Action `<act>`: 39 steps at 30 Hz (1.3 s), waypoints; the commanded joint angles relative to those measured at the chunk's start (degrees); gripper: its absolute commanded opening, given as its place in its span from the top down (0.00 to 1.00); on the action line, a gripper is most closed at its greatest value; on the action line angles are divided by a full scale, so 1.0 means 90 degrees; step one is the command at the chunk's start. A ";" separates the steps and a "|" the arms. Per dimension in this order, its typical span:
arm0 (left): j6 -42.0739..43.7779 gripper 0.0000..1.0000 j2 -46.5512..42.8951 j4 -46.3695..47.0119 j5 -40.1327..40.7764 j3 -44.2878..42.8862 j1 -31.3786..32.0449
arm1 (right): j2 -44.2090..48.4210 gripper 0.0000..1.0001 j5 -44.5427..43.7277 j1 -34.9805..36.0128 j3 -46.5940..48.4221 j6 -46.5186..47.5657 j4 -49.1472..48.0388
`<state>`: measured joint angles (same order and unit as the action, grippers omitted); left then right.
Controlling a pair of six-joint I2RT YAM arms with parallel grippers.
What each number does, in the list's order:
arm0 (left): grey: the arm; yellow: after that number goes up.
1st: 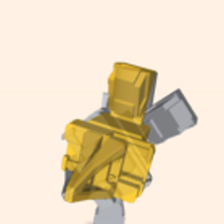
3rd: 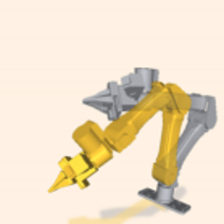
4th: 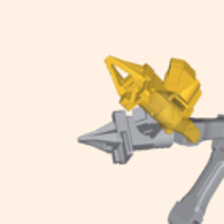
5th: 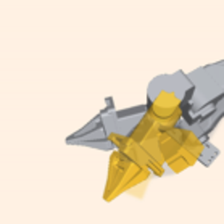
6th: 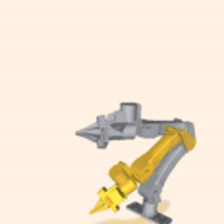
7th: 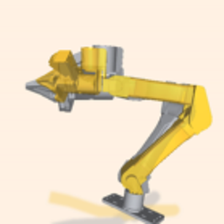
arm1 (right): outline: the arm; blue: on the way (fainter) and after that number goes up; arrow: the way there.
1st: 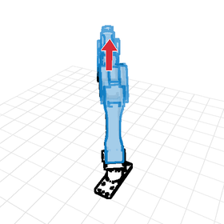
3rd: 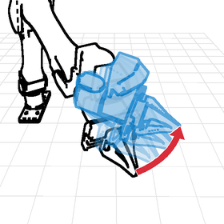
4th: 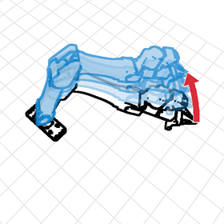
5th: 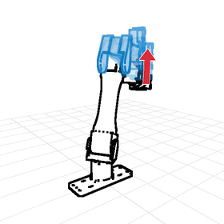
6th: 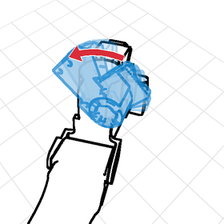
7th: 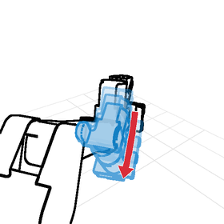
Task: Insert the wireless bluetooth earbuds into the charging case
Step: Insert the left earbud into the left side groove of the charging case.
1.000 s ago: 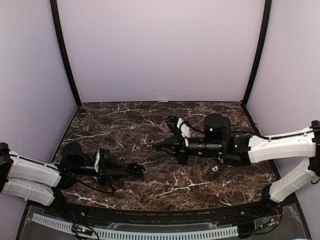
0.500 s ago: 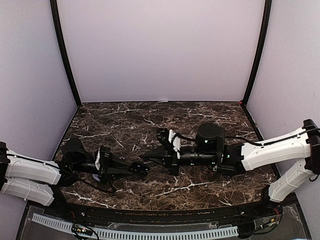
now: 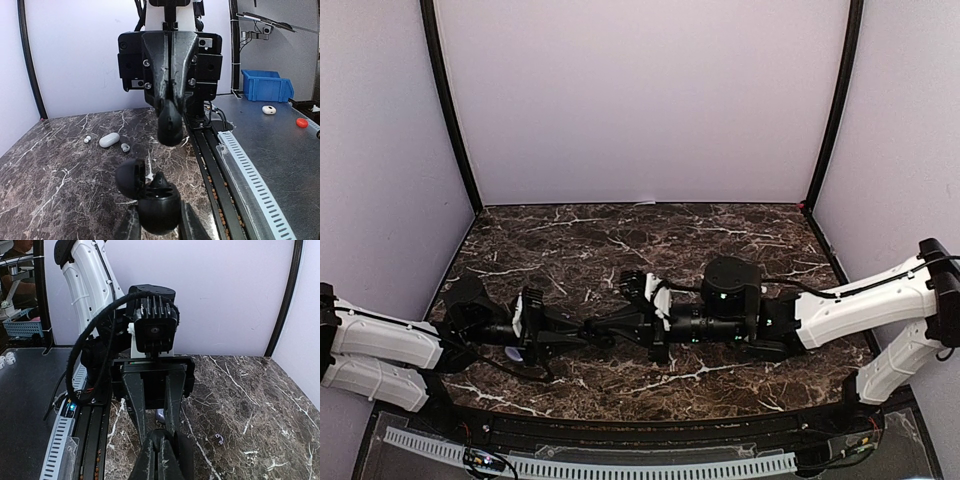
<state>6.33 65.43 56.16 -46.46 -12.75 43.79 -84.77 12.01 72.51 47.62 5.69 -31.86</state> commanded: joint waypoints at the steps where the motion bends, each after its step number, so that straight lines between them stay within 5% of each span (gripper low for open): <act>1: -0.0182 1.00 -0.0013 0.0303 0.0226 -0.0089 0.0027 | -0.0198 1.00 -0.0362 0.0104 0.0259 0.0139 -0.0210; 39: -0.0319 1.00 -0.0130 0.0423 -0.0170 0.0021 0.0037 | -0.0426 0.95 -0.1277 0.0418 0.0433 0.0926 0.0439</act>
<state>4.16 64.47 57.14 -44.49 -12.67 43.94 -89.38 0.84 75.50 51.53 12.69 -27.77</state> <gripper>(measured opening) 0.227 0.031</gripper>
